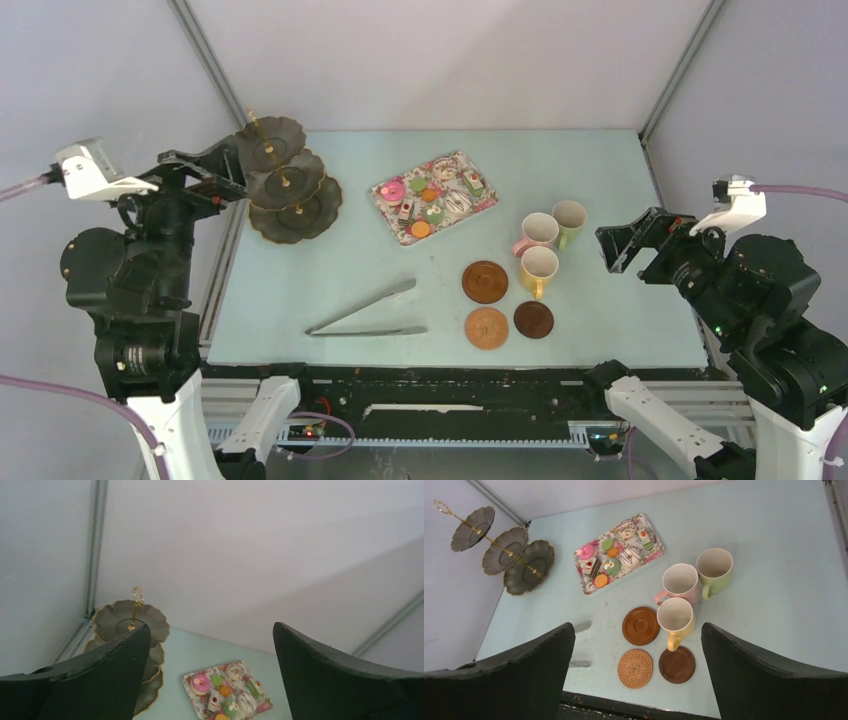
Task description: Serve the afternoon tea
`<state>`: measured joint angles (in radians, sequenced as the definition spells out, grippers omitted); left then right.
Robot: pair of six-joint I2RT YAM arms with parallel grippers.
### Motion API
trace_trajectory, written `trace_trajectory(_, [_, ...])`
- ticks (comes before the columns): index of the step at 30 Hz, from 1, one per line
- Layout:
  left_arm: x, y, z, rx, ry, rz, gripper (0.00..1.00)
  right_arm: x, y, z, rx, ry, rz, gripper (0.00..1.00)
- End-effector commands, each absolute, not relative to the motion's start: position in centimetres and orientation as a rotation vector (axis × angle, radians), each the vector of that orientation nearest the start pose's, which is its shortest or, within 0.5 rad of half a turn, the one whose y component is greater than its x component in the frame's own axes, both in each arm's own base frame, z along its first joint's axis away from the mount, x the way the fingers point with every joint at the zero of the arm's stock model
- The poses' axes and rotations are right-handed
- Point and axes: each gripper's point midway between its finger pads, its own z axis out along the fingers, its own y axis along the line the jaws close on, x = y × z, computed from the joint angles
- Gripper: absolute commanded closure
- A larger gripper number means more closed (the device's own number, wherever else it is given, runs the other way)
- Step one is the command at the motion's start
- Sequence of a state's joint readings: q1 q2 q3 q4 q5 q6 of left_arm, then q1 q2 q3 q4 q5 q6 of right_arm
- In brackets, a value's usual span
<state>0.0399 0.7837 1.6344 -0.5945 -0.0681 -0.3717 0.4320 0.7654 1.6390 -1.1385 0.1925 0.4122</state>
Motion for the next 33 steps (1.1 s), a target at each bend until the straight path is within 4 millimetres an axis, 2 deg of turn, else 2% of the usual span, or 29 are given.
trace_trajectory(1, [22.2, -3.1, 53.2, -0.192, 1.386, -0.384, 0.02, 16.4, 6.2, 41.9, 0.118, 1.87, 0.444, 0.0])
trace_trajectory(5, [23.8, -6.4, 50.0, -0.058, 1.527, -0.457, 0.02, 16.4, 6.9, 41.7, 0.059, 1.862, 0.468, 0.0])
trace_trajectory(9, [24.8, -10.0, 45.5, 0.114, 1.67, -0.48, 0.02, 16.1, 8.1, 41.6, -0.005, 1.832, 0.532, 0.0])
trace_trajectory(12, [25.3, -12.4, 40.7, 0.28, 1.807, -0.439, 0.02, 15.8, 8.9, 41.6, -0.042, 1.811, 0.578, 0.0])
trace_trajectory(17, [24.7, -15.4, 30.7, 0.663, 2.091, -0.294, 0.02, 15.8, 9.5, 41.3, -0.047, 1.822, 0.613, 0.0])
trace_trajectory(21, [23.9, -14.9, 23.2, 0.848, 2.284, -0.178, 0.02, 15.7, 9.5, 41.3, -0.045, 1.825, 0.62, 0.0])
trace_trajectory(23, [23.5, -14.0, 20.5, 0.898, 2.345, -0.117, 0.02, 15.5, 9.4, 41.3, -0.037, 1.821, 0.623, 0.0])
trace_trajectory(26, [23.2, -13.1, 17.3, 0.959, 2.407, -0.042, 0.02, 15.4, 9.3, 41.2, -0.021, 1.822, 0.624, 0.0])
trace_trajectory(29, [23.3, -14.1, 16.1, 0.981, 2.423, -0.071, 0.02, 15.2, 9.2, 41.0, -0.012, 1.825, 0.631, 0.0])
trace_trajectory(33, [23.6, -14.8, 12.9, 1.005, 2.489, -0.057, 0.02, 15.0, 9.2, 41.0, 0.001, 1.825, 0.642, 0.0])
